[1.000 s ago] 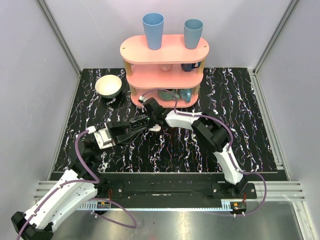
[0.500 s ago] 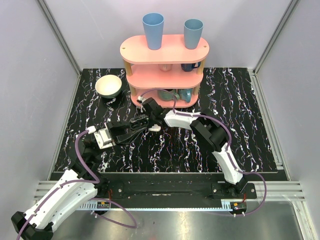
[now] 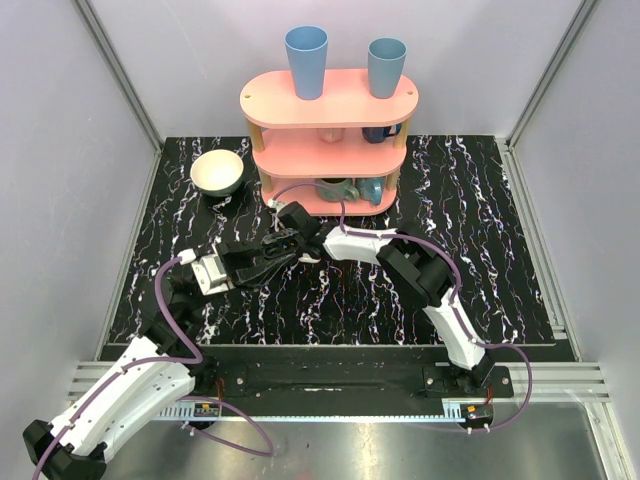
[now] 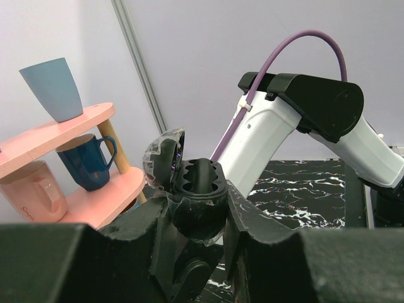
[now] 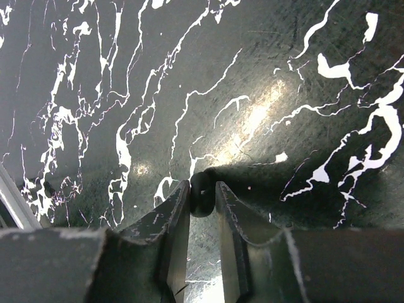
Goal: Insert the wireless bluetooth earbuds into the charging case
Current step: Pick up the right earbud from the center of the board.
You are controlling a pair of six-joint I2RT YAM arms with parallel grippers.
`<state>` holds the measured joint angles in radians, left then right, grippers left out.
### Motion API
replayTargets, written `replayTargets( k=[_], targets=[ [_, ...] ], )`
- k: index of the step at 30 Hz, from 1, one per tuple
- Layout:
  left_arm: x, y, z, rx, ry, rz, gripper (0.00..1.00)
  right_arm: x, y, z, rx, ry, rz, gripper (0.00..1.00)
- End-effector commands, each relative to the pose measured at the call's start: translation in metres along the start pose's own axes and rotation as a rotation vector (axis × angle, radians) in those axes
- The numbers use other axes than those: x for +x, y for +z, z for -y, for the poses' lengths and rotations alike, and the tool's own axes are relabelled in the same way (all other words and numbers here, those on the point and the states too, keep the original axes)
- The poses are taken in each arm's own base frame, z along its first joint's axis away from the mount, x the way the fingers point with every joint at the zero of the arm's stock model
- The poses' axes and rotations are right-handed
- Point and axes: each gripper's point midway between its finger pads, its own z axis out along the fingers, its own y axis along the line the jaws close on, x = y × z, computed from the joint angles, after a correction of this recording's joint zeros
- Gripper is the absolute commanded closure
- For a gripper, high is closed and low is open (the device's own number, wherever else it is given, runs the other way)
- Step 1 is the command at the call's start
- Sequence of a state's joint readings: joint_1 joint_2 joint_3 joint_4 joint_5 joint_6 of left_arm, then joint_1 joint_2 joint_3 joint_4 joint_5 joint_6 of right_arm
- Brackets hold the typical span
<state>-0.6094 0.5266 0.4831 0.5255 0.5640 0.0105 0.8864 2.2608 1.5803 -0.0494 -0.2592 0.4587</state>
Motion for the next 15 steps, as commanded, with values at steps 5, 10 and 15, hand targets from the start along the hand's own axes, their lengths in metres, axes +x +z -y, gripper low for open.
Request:
replayTargets(
  k=[5, 10, 15],
  targets=[
    [-0.023, 0.003, -0.006, -0.017, 0.043, 0.063, 1.00, 0.026, 0.002, 0.017, 0.074, -0.018, -0.064, 0.75],
    [-0.024, 0.003, -0.006, -0.015, 0.048, 0.062, 1.00, 0.011, -0.004, 0.008, 0.058, -0.019, -0.023, 0.79],
    [-0.024, 0.003, -0.006, -0.017, 0.049, 0.061, 1.00, -0.005, -0.020, -0.006, 0.038, -0.009, 0.016, 0.98]
  ],
)
